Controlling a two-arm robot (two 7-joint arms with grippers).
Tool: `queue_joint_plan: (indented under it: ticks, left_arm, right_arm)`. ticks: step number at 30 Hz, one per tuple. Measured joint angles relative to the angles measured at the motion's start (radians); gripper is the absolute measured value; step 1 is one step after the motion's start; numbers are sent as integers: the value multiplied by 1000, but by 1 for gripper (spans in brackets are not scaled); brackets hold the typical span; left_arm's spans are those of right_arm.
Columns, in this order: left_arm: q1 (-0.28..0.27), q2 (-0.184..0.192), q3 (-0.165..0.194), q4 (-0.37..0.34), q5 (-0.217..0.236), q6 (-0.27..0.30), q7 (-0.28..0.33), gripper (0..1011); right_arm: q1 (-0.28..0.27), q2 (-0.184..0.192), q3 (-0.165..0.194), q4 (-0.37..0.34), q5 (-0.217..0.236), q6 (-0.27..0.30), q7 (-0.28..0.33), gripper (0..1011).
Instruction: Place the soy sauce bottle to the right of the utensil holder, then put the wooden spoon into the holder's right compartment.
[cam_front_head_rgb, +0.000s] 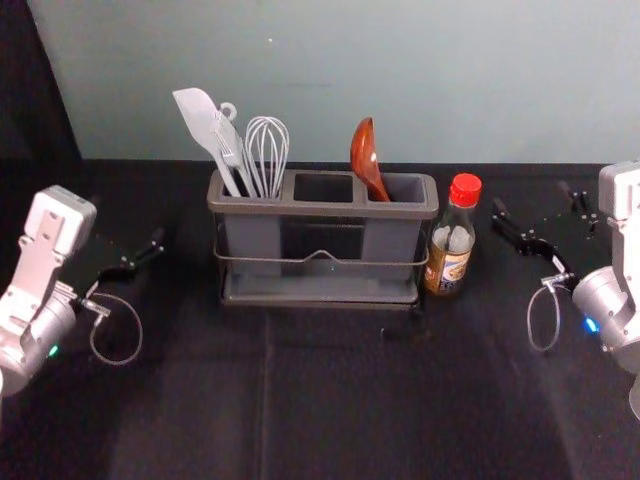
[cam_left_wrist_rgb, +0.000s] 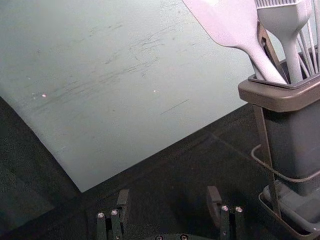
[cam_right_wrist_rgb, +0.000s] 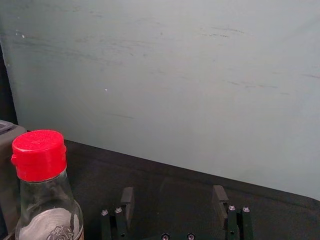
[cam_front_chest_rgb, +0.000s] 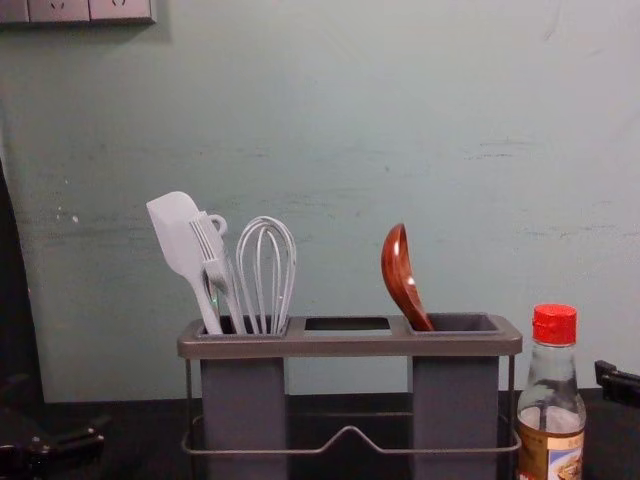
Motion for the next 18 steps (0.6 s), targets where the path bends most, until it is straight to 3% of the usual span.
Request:
queue_joint_plan:
  ticks: [18]
  left_arm:
    - [0, 0, 0, 0, 0, 0, 0, 1000]
  right_arm:
    - [0, 0, 0, 0, 1, 0, 0, 1002]
